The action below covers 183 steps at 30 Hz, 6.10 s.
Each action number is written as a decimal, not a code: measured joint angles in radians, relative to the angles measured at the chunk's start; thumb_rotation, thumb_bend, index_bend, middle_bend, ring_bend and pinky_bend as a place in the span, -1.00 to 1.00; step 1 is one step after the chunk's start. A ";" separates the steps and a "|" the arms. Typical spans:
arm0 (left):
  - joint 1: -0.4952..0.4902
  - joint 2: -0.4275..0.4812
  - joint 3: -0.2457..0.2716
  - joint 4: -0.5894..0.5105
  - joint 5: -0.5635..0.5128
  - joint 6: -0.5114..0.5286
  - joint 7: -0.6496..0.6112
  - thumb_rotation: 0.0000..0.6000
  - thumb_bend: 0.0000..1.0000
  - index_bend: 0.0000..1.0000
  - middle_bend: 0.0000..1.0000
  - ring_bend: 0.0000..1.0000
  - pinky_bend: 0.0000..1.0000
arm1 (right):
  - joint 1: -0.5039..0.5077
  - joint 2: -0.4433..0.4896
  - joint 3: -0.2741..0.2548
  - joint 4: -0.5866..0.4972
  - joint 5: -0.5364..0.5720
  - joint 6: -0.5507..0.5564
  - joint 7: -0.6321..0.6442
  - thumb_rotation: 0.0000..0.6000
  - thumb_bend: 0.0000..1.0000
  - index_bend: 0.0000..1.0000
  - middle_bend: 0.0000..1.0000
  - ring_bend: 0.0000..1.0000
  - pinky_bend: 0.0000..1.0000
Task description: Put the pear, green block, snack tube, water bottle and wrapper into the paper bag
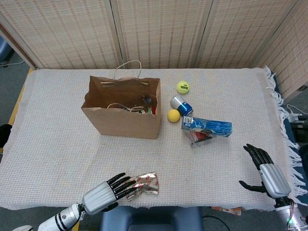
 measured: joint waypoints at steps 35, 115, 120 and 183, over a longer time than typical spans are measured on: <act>-0.066 -0.217 0.007 0.170 -0.079 -0.093 -0.100 1.00 -0.28 -0.99 -1.00 -1.00 -0.83 | -0.013 -0.021 0.031 0.010 0.005 0.062 0.033 1.00 -0.88 -1.00 -1.00 -1.00 -1.00; 0.033 -0.008 -0.585 0.094 -0.856 0.127 -0.078 1.00 0.38 0.52 0.47 0.47 0.65 | -0.044 -0.112 0.071 0.098 -0.068 0.224 0.124 1.00 -0.86 -1.00 -1.00 -1.00 -1.00; 0.016 0.051 -0.744 -0.043 -0.998 0.135 -0.082 1.00 0.38 0.52 0.47 0.47 0.65 | -0.044 -0.112 0.071 0.099 -0.068 0.224 0.122 1.00 -0.86 -1.00 -1.00 -1.00 -1.00; 0.234 0.310 -0.262 -0.289 -0.730 0.357 0.031 1.00 -0.30 -0.87 -1.00 -1.00 -0.85 | -0.019 -0.042 0.021 0.067 -0.014 0.057 -0.111 1.00 -0.86 -1.00 -1.00 -1.00 -1.00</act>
